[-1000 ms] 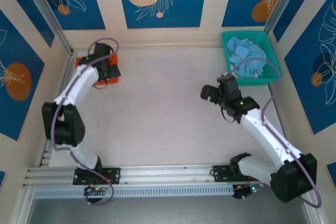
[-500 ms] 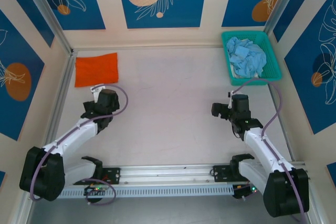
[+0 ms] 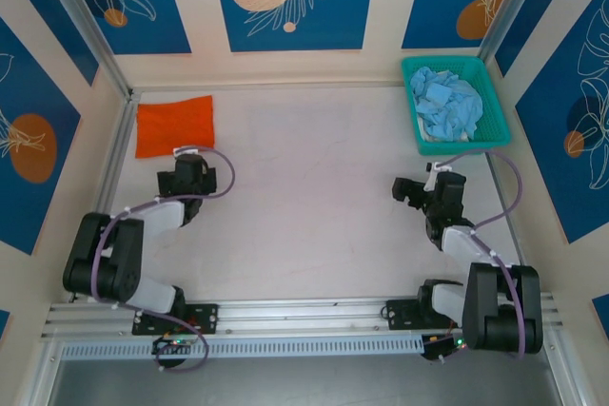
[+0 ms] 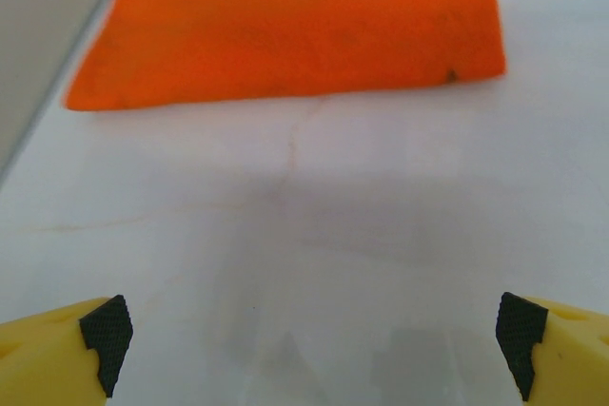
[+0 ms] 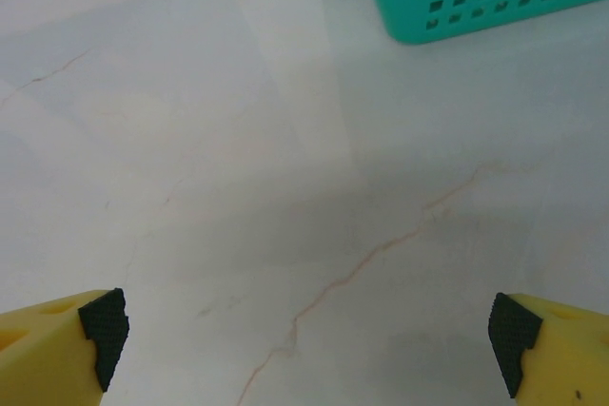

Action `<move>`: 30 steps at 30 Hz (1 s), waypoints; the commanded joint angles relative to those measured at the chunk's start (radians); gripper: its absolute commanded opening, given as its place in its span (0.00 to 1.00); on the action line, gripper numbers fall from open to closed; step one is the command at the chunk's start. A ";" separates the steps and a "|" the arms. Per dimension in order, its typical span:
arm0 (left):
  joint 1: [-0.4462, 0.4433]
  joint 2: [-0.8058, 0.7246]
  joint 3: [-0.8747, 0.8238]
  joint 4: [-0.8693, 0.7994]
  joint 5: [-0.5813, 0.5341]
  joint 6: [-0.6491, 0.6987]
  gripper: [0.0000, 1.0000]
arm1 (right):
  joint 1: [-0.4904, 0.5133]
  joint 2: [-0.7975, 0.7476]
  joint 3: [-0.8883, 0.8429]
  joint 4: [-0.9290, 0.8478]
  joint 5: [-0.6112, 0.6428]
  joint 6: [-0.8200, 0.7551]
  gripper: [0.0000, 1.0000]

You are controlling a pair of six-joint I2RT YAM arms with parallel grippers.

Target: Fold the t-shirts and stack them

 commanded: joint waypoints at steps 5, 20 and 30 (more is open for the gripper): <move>0.049 0.012 -0.006 0.207 0.117 0.096 1.00 | -0.034 0.065 -0.003 0.288 -0.060 0.001 0.99; 0.065 0.020 -0.130 0.442 0.274 0.146 1.00 | 0.078 0.314 -0.031 0.667 -0.076 -0.091 0.99; 0.053 0.056 -0.219 0.635 0.307 0.174 1.00 | 0.105 0.379 0.075 0.536 -0.013 -0.104 0.99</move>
